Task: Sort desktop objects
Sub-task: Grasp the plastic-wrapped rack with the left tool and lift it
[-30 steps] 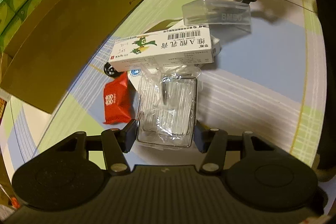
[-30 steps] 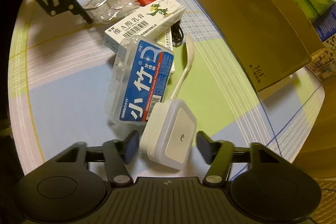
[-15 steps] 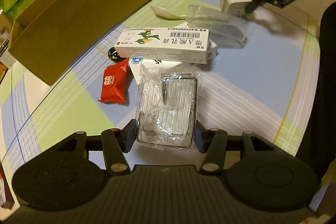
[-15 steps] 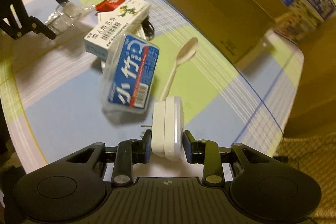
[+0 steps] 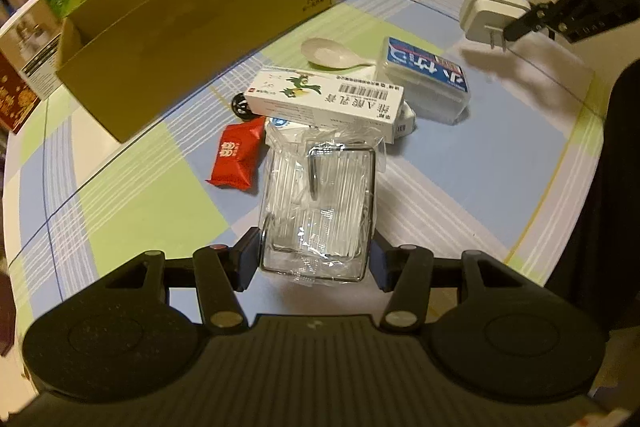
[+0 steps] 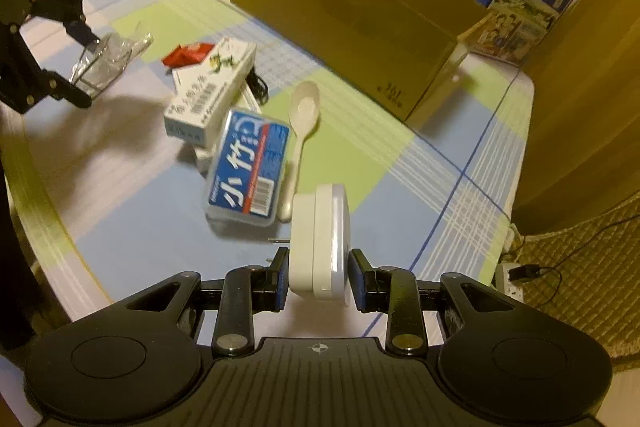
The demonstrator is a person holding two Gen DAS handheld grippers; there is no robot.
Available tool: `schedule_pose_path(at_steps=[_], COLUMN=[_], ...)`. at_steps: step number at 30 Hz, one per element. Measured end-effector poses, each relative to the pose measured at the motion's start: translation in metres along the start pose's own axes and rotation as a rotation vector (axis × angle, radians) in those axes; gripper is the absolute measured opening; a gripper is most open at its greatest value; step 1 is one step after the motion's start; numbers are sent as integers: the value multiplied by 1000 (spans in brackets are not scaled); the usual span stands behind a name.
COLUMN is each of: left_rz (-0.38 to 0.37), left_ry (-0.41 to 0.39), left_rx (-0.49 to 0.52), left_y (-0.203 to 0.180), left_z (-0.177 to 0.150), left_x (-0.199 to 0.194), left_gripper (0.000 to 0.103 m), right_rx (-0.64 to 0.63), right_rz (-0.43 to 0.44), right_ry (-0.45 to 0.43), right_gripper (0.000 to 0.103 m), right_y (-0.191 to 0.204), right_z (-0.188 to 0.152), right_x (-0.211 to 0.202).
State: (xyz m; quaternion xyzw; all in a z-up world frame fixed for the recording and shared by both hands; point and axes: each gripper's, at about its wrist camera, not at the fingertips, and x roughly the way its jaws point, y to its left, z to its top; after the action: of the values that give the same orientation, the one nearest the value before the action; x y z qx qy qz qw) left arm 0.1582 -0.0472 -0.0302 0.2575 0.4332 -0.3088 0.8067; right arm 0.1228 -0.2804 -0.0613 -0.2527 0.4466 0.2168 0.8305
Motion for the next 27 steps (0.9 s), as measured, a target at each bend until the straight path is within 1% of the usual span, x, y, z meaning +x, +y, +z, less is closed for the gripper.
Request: schedule_pose_path(at_steps=[9, 18, 27], left_rz=[8, 19, 30], left_ry=[-26, -66, -88], left_rx=[-145, -177, -203], left_y=[8, 6, 8], left_z=[0, 4, 8], left_x=[-27, -52, -65], left_gripper=[50, 50, 50], right_rx=[76, 114, 166], right_rz=[29, 56, 55], right_ry=[-76, -124, -153], right_gripper=[28, 28, 28], right_y=[23, 49, 57], right_z=[13, 29, 41], right_x=[-23, -38, -47])
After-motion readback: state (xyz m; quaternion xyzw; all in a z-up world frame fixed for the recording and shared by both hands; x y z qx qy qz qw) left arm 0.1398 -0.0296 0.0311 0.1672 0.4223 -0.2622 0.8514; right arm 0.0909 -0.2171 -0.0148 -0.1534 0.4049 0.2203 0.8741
